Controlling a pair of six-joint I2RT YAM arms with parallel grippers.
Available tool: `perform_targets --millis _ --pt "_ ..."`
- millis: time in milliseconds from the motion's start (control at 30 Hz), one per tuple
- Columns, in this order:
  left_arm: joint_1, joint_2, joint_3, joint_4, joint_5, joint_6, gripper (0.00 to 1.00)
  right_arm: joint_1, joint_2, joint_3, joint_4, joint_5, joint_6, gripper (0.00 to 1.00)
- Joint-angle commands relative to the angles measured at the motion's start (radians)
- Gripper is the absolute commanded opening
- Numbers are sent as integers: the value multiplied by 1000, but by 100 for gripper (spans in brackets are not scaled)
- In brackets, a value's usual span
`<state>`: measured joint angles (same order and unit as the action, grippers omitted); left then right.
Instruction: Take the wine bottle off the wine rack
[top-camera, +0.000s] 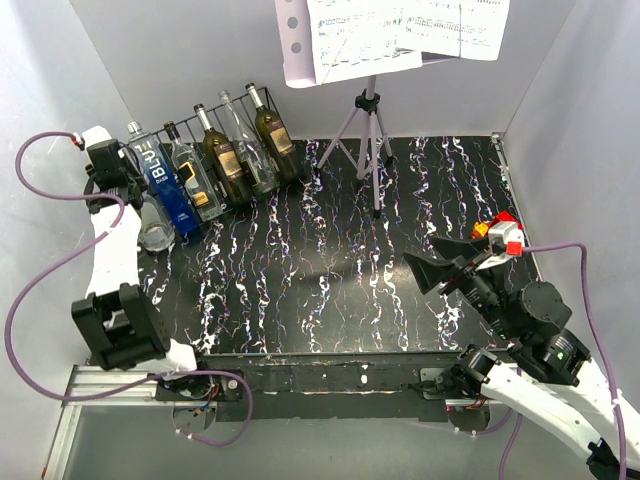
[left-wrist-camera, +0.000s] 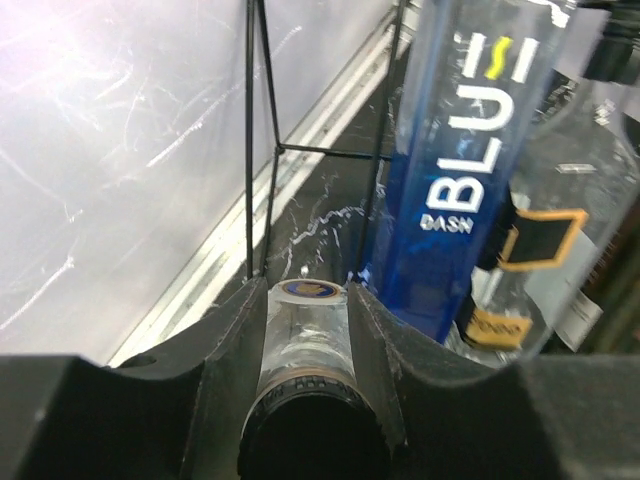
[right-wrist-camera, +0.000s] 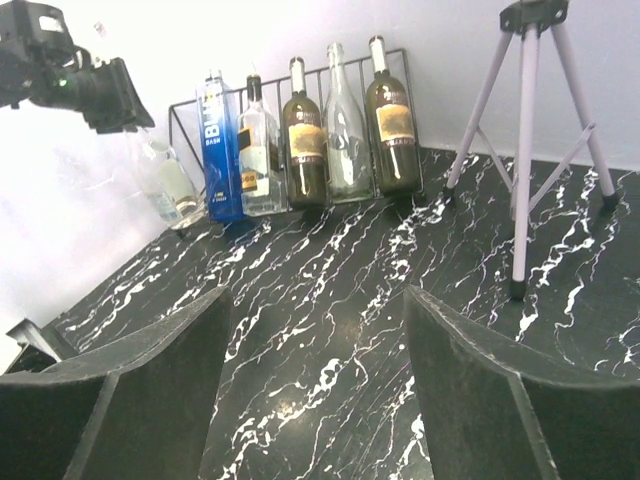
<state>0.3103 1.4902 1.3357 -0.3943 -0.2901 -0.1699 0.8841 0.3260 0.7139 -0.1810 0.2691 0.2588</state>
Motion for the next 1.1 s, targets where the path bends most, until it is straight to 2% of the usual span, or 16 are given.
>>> perform_targets --millis 0,100,300,467,600,733,900,1067 --pt "-20 -209 -26 124 84 -2 0 3 -21 76 -1 51 -38 76" --pt "-48 -292 -82 114 109 4 0 3 -24 96 -21 77 -44 76" --pt "-163 -409 -162 55 61 49 0 3 -18 111 -29 81 -39 75" --pt "-295 -470 -228 80 179 58 0 3 -18 114 -63 104 -29 80" --pt "-471 -455 -228 121 273 37 0 3 -38 91 -72 108 -3 84" --pt "-681 -386 -218 207 250 33 0 3 -51 67 -83 125 14 85" --pt "-974 -222 -147 317 112 142 0 3 -64 78 -130 143 16 86" --pt "-1125 -4 41 348 124 213 0 3 -74 98 -160 156 13 86"
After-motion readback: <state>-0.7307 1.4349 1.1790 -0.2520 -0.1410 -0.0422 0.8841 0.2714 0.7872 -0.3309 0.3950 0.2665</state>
